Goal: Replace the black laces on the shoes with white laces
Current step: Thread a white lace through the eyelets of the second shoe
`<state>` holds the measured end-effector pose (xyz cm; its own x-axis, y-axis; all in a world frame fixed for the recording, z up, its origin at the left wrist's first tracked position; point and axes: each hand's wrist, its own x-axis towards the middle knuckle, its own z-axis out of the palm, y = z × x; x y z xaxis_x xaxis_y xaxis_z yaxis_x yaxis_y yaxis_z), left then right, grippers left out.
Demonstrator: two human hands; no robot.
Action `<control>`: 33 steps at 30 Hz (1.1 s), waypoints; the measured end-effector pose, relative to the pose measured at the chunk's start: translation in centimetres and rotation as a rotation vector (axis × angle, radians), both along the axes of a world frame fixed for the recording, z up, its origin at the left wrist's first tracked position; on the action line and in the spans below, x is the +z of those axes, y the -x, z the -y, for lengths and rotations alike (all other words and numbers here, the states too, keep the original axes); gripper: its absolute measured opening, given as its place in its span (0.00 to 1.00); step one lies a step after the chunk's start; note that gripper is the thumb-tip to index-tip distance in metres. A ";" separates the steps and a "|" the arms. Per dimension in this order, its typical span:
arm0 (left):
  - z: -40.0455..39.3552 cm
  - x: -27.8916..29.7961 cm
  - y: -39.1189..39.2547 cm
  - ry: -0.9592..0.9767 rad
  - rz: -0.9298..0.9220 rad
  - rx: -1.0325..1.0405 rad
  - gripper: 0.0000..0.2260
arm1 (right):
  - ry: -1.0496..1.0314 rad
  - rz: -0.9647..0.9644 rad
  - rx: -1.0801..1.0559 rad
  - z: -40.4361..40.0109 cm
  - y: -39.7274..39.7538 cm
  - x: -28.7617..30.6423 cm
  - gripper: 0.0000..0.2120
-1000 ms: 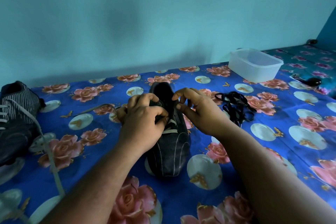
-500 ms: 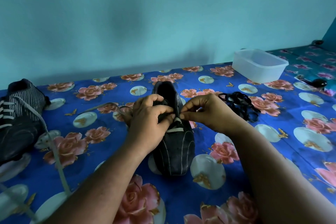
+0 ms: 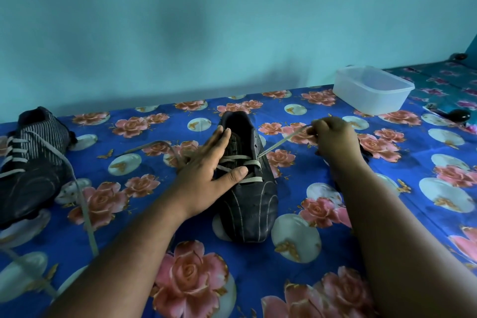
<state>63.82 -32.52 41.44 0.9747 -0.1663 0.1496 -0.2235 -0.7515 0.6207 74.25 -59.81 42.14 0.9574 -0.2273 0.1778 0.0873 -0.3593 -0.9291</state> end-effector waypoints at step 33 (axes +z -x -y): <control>-0.1 0.1 0.1 -0.123 -0.014 0.118 0.49 | 0.532 0.354 0.655 -2.9 2.2 -0.9 0.12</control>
<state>63.76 -32.38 41.59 0.9904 -0.0668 0.1214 -0.1212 -0.8422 0.5253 72.10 -56.91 41.25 0.7358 0.5380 0.4114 0.6727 -0.5107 -0.5353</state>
